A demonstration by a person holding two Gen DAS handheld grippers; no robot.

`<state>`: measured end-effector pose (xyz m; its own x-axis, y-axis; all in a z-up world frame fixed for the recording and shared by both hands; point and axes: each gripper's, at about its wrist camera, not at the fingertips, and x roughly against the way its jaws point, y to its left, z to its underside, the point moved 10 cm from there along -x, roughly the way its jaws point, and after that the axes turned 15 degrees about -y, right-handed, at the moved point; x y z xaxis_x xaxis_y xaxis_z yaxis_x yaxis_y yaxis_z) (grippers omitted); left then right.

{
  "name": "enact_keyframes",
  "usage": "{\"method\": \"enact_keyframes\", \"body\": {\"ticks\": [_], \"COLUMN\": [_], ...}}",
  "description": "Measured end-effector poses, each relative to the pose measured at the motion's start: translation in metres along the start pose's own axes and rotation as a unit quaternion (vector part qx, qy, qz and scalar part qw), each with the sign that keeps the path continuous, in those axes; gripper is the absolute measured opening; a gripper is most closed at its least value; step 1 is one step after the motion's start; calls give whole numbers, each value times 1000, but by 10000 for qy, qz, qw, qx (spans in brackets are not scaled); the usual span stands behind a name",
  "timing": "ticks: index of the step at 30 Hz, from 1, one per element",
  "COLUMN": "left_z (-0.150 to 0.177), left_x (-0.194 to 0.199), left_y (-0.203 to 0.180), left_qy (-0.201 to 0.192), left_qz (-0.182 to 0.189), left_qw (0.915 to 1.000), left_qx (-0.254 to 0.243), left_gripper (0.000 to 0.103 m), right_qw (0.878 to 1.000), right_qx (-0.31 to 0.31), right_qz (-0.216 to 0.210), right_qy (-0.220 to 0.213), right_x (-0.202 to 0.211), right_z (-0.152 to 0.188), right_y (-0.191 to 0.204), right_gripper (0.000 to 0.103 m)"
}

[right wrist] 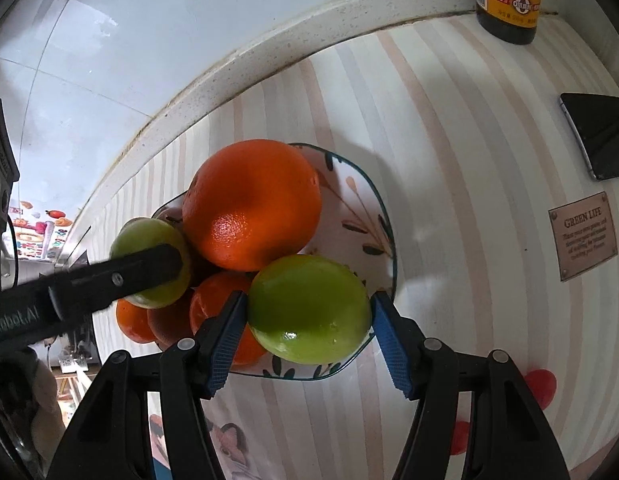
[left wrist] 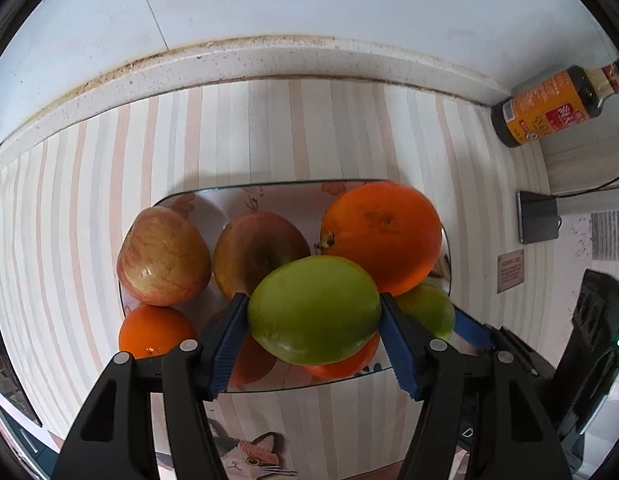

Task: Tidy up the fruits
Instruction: 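Carry both limes onto the plate and lower them among the fruits, then open both tools and withdraw them from the plate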

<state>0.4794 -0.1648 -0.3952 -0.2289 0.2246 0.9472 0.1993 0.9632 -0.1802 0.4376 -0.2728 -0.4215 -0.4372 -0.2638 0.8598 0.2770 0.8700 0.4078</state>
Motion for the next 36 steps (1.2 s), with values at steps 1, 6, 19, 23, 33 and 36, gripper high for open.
{"method": "enact_keyframes", "body": {"ticks": [1,6,19,23,33,36], "left_z": [2,9,7,27,80,94], "left_x": [-1,-6,56,81,153,177], "left_y": [0,2,23,39,49,45], "left_qy": [37,133,-777,-1148,-1844,-2035], "left_qz": [-31,-17,-389,-829,-993,-906], "left_qw": [10000,9998,9960,9899,9778,9749], "left_qx": [-20,148,209,115,12,-8], "left_gripper": [62,63,87,87,87,87], "right_qw": [10000,9999,9953,9870,9746,9736], "right_qx": [9,70,667,1178,1682,1696], "right_qz": [7,42,448,767,915,879], "right_qy": [-20,-81,-542,-778,-1160,-1253], "right_x": [0,3,57,86,157,181], "right_z": [0,-2,-9,-2,29,43], "right_y": [0,3,8,16,44,52], "right_gripper": [68,93,97,97,97,97]}}
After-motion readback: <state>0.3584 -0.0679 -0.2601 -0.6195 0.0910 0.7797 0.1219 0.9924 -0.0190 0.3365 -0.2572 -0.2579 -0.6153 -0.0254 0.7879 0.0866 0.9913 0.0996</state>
